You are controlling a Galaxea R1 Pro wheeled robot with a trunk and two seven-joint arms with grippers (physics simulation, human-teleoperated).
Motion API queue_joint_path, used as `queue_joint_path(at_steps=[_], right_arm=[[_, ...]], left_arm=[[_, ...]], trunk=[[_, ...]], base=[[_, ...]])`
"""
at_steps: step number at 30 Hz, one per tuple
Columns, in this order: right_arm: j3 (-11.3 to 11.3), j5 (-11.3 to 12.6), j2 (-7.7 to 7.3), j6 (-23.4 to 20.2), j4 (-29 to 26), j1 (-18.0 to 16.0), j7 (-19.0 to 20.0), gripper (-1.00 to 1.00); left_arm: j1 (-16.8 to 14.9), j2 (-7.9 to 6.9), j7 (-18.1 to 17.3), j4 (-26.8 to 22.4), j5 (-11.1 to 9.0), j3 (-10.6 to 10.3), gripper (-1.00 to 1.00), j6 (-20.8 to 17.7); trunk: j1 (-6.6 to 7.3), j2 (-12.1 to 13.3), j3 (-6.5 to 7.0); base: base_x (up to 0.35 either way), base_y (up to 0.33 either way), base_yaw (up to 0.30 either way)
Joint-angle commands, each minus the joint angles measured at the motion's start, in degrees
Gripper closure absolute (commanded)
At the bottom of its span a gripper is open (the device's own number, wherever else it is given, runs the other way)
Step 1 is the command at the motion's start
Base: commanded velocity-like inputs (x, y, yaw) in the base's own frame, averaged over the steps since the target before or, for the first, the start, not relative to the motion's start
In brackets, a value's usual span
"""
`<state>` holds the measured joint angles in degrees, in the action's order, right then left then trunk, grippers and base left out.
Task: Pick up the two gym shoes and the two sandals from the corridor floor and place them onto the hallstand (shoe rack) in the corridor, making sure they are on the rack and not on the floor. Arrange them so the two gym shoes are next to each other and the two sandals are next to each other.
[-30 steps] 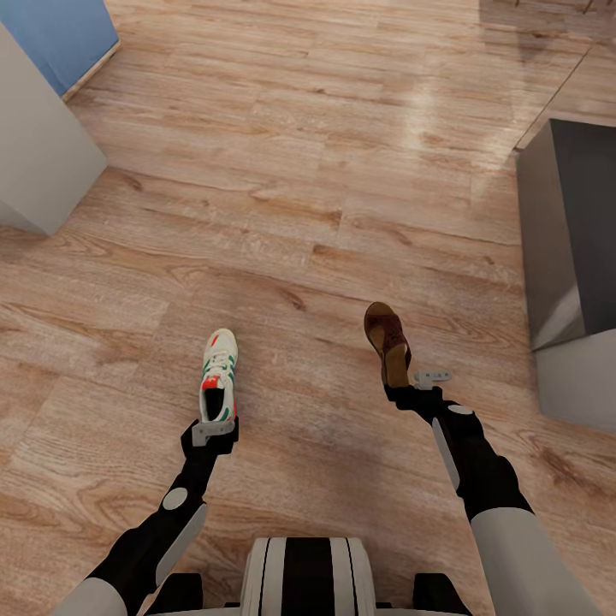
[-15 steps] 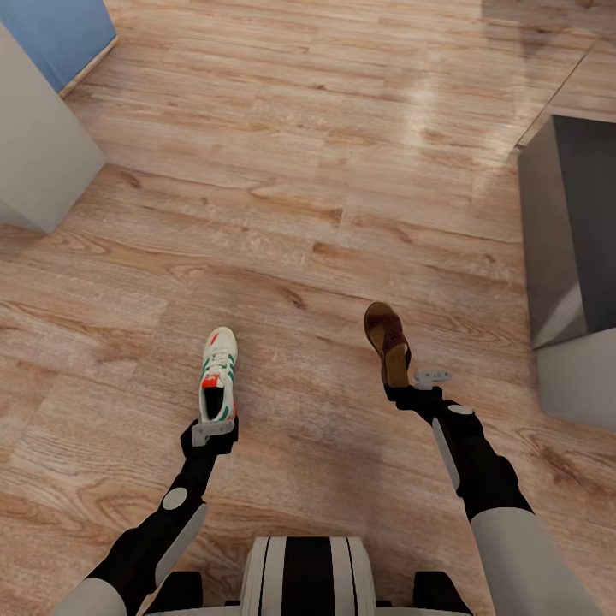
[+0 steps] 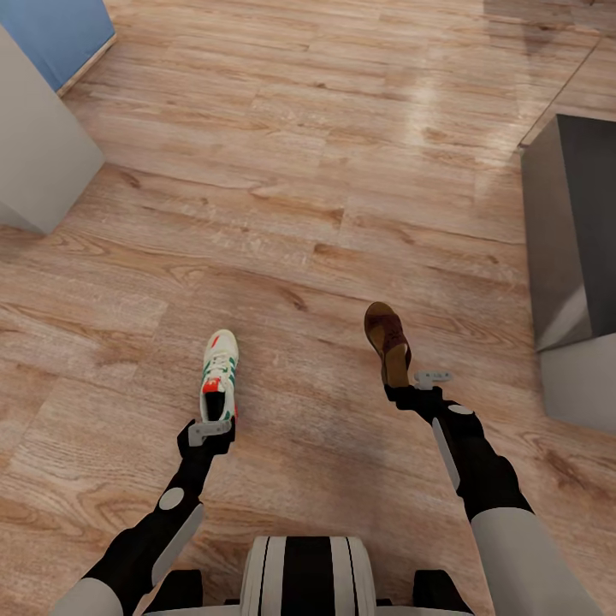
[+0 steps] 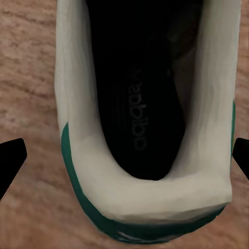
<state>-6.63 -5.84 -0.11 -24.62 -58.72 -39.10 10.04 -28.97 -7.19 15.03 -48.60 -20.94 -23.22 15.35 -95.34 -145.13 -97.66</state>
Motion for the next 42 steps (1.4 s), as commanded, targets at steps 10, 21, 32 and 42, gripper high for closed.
queue_joint_path(at_steps=[10,21,32,42], right_arm=[[-0.11,-0.4,0.04,-0.32,-0.16,-0.02,0.35,1.0],[-0.13,-0.4,0.03,-0.32,-0.09,-0.02,0.34,1.0],[-0.13,-0.4,0.05,-0.32,-0.09,-0.02,0.34,1.0],[-0.09,-0.4,0.03,-0.3,-0.09,-0.02,0.34,1.0]], left_arm=[[-0.06,-0.1,0.54,0.0,-0.44,-0.44,1.0,0.29],[-0.04,-0.54,0.55,0.0,-0.42,-0.42,1.0,0.29],[-0.07,-0.54,0.55,0.0,-0.43,-0.42,1.0,0.29],[-0.04,-0.54,0.58,-0.09,-0.45,-0.42,1.0,0.29]], trunk=[[0.0,-0.01,-0.03],[0.0,-0.01,-0.03],[0.0,-0.01,-0.03],[0.23,0.11,1.96]], base=[[0.013,0.005,0.0],[0.0,0.0,0.0],[0.0,0.0,0.0],[0.0,0.0,0.0]])
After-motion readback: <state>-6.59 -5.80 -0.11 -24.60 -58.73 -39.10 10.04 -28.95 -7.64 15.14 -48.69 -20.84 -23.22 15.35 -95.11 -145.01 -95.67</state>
